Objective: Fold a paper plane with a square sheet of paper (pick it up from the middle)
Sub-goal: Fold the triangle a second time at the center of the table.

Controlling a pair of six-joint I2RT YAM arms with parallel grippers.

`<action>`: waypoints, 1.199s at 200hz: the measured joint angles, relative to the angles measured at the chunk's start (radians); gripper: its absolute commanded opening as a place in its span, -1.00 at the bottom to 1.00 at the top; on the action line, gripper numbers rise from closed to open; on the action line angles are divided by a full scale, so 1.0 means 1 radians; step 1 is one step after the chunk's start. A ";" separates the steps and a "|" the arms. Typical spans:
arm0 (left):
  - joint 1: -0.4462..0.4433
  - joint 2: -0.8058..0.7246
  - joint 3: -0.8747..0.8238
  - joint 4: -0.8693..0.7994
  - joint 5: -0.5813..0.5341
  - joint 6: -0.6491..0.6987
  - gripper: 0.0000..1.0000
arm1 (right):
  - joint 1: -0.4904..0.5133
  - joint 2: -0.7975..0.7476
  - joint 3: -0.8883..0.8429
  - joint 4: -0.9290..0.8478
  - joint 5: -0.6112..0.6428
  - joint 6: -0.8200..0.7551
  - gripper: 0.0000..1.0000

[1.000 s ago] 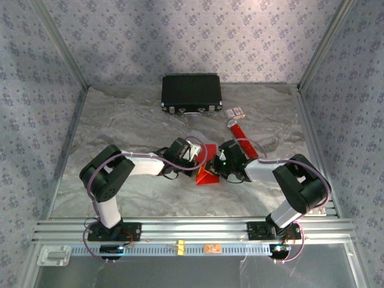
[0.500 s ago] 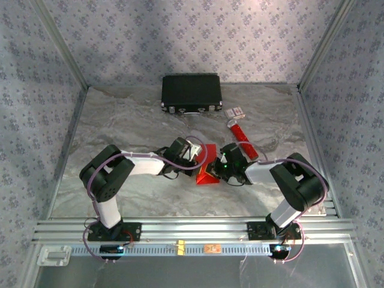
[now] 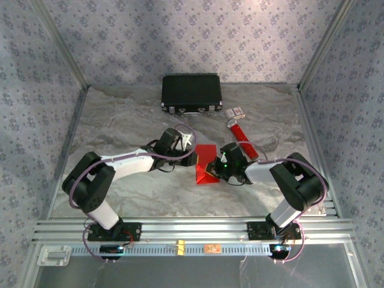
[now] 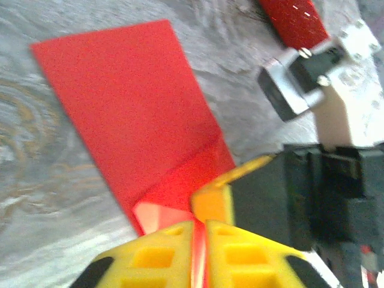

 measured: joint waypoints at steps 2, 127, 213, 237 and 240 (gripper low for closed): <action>0.000 0.000 0.000 0.000 0.008 0.000 -0.86 | 0.000 0.000 0.000 0.000 0.000 0.000 -0.96; -0.043 0.161 0.077 -0.113 0.293 -0.066 -0.90 | -0.002 0.000 0.000 -0.003 0.000 0.000 -0.96; -0.043 0.220 0.100 -0.159 0.269 -0.049 -0.87 | -0.002 0.000 0.000 -0.003 0.000 0.000 -0.96; -0.047 0.220 0.100 -0.166 0.266 -0.044 -0.87 | -0.002 0.000 0.000 -0.003 0.000 0.000 -0.96; -0.047 0.220 0.100 -0.168 0.266 -0.041 -0.87 | -0.002 0.000 0.000 -0.003 0.000 0.000 -0.96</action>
